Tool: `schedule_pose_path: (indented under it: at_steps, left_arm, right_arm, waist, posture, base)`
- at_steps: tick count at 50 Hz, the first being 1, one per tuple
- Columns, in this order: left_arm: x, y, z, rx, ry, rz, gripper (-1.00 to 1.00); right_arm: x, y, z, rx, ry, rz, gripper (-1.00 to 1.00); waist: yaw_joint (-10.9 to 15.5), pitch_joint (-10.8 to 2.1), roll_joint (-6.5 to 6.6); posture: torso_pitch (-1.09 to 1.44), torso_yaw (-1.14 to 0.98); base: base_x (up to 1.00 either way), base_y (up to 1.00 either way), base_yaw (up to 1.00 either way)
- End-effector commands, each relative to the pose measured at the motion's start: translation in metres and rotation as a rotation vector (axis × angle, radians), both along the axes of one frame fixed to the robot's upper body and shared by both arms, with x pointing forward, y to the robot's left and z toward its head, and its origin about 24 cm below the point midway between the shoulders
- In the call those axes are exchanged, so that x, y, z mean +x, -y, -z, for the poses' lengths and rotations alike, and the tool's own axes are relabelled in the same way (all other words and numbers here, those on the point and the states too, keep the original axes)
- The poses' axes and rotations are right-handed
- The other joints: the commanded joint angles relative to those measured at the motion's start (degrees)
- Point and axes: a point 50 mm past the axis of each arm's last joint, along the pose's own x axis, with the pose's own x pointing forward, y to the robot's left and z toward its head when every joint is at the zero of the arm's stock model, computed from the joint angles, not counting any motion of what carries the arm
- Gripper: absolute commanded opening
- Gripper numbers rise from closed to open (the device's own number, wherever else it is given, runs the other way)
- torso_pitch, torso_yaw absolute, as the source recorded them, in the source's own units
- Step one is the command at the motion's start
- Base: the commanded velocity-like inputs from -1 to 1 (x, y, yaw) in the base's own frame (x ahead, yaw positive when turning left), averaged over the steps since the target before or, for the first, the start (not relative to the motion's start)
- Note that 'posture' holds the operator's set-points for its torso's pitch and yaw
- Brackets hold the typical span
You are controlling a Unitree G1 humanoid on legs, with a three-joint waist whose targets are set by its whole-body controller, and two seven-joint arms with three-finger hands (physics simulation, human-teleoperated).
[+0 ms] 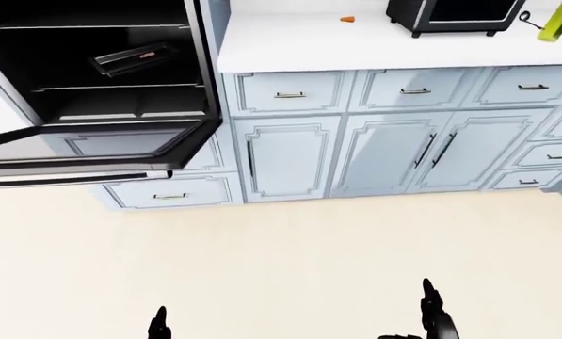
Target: Close the oven door.
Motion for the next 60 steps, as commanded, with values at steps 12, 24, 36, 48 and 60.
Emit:
schedule_pose_path:
  at_steps: [12,24,36,48,60]
  left_arm:
    - [0.0081,-0.0113,-0.0089,0.047,0.058,-0.008,1.0]
    - [0.009,-0.0098,-0.0084,0.039,0.056,-0.002,1.0]
    - [0.0085,-0.0102,-0.0082,0.036,0.055,-0.005,1.0]
    - [0.0081,-0.0106,-0.0082,0.035,0.054,-0.005,1.0]
    - [0.005,-0.0115,-0.0041,0.016,-0.003,0.002,1.0]
  right_arm:
    - [0.0106,0.0012,-0.0079,-0.024,0.063,-0.02,1.0]
    - [0.0122,0.0014,-0.0083,-0.022,0.064,-0.02,1.0]
    - [0.0108,0.0004,-0.0075,-0.022,0.06,-0.022,1.0]
    - [0.0102,-0.0002,-0.0068,-0.021,0.056,-0.022,1.0]
    - [0.007,-0.0026,-0.0027,-0.001,0.022,-0.028,1.0]
  waist:
    - [1.28,-0.5,6.55]
    - [1.02,0.09,1.11]
    - [0.47,-0.05,2.55]
    - [1.05,-0.09,4.67]
    - [0.18,-0.37,-0.09]
  posture:
    - [0.0,0.0]
    - [0.0,0.0]
    - [0.0,0.0]
    - [0.0,0.0]
    - [0.0,0.0]
  base:
    - [0.0,0.28,0.0]
    - [0.0,0.28,0.0]
    - [0.0,0.27,0.0]
    - [0.0,0.27,0.0]
    - [0.0,0.28,0.0]
